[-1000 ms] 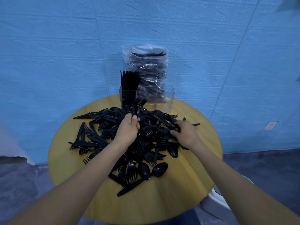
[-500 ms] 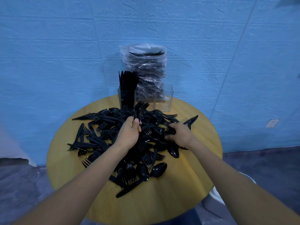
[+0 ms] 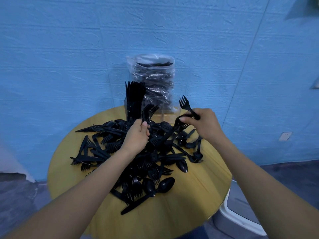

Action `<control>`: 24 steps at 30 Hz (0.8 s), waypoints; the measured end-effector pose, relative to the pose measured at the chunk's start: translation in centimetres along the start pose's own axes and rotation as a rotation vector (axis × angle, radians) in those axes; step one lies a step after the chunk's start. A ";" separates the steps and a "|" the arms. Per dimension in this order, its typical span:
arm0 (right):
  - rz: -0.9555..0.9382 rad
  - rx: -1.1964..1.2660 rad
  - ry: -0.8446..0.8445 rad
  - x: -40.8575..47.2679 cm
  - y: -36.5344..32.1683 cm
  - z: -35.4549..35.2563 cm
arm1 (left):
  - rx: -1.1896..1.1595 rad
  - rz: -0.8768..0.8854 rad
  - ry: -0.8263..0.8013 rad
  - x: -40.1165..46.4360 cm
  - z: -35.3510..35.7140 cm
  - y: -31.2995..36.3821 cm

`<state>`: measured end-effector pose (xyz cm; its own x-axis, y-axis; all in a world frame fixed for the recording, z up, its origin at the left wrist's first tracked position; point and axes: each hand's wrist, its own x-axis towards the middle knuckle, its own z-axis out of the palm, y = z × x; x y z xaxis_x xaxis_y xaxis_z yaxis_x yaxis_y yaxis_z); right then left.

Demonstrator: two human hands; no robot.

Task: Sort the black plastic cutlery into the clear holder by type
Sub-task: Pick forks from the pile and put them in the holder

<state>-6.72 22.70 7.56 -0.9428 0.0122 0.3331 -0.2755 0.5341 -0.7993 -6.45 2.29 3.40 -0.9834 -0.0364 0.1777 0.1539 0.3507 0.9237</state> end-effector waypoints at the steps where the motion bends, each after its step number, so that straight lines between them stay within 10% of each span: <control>1: -0.020 -0.002 0.007 0.2 -0.4 -0.2 | -0.007 0.007 -0.001 0.1 0.1 0.4; 11: -0.019 0.066 -0.073 1.1 -1.1 1.0 | 0.177 0.050 -0.008 0.9 1.2 1.6; 24: 0.015 0.038 -0.092 2.6 -1.2 2.7 | -0.211 -0.084 -0.293 -1.1 2.5 2.3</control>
<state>-9.32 19.80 8.05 -0.9596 -0.0583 0.2753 -0.2666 0.5019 -0.8228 -5.24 5.48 4.46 -0.9746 0.2231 0.0216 0.0576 0.1562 0.9861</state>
